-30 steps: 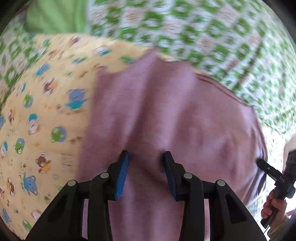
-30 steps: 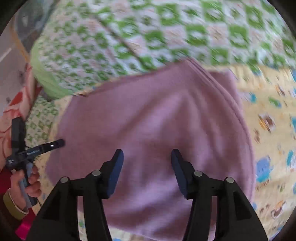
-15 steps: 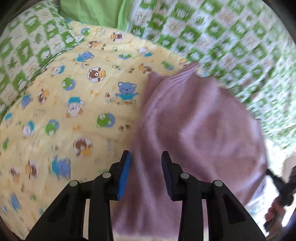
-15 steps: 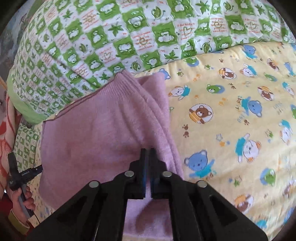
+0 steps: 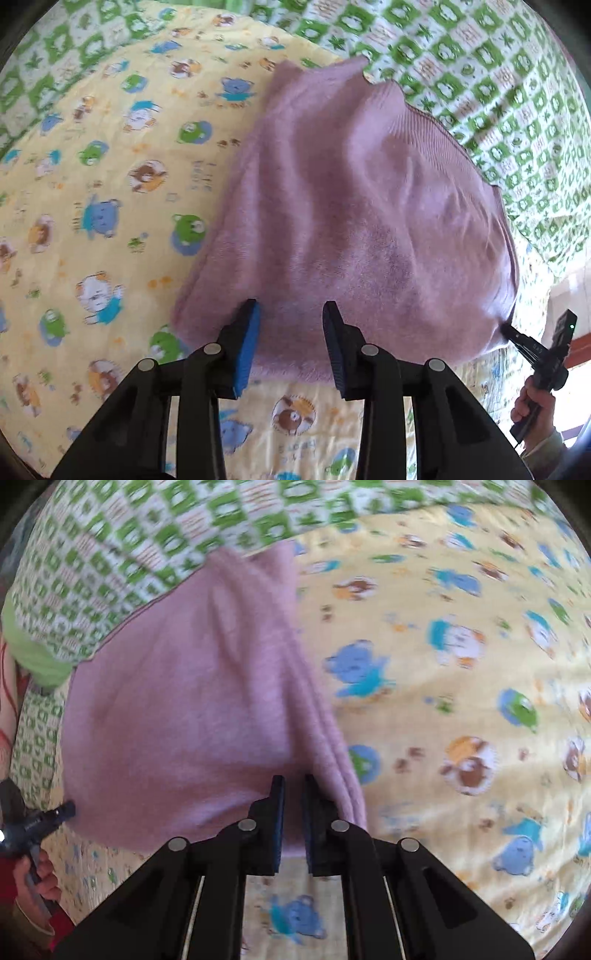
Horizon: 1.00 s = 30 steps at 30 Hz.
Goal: Fold small clothes
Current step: 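Grasp the folded sweater edge with the left tool and lift it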
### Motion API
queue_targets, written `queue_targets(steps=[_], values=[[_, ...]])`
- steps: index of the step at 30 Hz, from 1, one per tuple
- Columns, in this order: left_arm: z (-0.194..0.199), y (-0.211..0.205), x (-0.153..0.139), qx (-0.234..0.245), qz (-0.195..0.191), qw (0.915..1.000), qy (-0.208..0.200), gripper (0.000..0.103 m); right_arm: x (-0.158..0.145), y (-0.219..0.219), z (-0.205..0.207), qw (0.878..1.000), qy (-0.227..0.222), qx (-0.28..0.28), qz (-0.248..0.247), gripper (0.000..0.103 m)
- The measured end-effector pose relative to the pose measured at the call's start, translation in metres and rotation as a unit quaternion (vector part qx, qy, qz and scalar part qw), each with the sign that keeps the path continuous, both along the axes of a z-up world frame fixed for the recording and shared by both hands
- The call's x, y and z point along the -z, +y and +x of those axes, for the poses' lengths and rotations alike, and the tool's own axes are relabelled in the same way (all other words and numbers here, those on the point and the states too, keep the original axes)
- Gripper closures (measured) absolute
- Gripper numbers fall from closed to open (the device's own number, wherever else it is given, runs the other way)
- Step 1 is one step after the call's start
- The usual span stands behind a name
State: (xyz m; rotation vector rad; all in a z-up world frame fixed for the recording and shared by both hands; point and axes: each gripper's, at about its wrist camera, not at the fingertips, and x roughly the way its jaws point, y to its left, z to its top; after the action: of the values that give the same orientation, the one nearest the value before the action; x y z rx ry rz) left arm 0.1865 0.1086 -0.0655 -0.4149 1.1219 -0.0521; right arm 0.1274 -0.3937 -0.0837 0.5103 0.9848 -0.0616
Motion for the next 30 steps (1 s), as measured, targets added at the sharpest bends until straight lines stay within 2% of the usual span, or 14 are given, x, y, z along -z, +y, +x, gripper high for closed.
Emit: queue_targets(steps=[4,7,10,13,14,17,20,21,22,23,25,28,30], values=[[-0.020,0.013,-0.018,-0.053,-0.024,0.9983,-0.003,0.043,-0.014,0.016,0.002,1.000,-0.015,-0.002,-0.005,0.091],[-0.035,0.016,-0.018,-0.076,-0.043,0.9961,0.008,0.039,-0.026,0.025,-0.005,0.999,-0.037,-0.003,0.009,0.089],[-0.049,0.020,-0.005,-0.100,-0.067,0.9922,0.032,0.038,-0.034,0.043,-0.003,0.998,-0.052,-0.015,0.021,0.086],[-0.046,0.024,0.014,-0.127,-0.099,0.9853,0.057,0.038,-0.041,0.055,-0.006,0.997,-0.063,-0.031,0.031,0.079],[-0.044,0.025,0.019,-0.134,-0.105,0.9836,0.059,0.038,-0.043,0.059,-0.008,0.997,-0.065,-0.037,0.035,0.075],[-0.031,0.028,0.033,-0.154,-0.118,0.9793,0.058,0.038,-0.047,0.072,-0.011,0.995,-0.072,-0.051,0.046,0.073],[-0.013,0.032,0.035,-0.173,-0.128,0.9760,0.032,0.040,-0.049,0.078,-0.014,0.994,-0.072,-0.063,0.054,0.072],[-0.007,0.034,0.035,-0.177,-0.130,0.9753,0.026,0.050,-0.049,0.080,-0.013,0.994,-0.071,-0.067,0.056,0.072],[0.001,0.036,0.034,-0.180,-0.131,0.9748,0.015,0.082,-0.049,0.082,-0.013,0.993,-0.071,-0.070,0.059,0.072],[0.005,0.037,0.033,-0.175,-0.136,0.9750,0.012,0.087,-0.049,0.084,-0.011,0.993,-0.070,-0.074,0.063,0.072],[0.013,0.032,0.025,-0.168,-0.125,0.9779,0.001,0.090,-0.048,0.087,-0.005,0.992,-0.069,-0.083,0.067,0.072],[0.018,0.003,-0.008,-0.113,-0.101,0.9873,-0.047,0.091,-0.051,0.089,0.007,0.990,-0.072,-0.094,0.076,0.072],[0.017,-0.016,-0.027,-0.084,-0.101,0.9888,-0.070,0.092,-0.054,0.086,0.018,0.988,-0.079,-0.098,0.084,0.072]])
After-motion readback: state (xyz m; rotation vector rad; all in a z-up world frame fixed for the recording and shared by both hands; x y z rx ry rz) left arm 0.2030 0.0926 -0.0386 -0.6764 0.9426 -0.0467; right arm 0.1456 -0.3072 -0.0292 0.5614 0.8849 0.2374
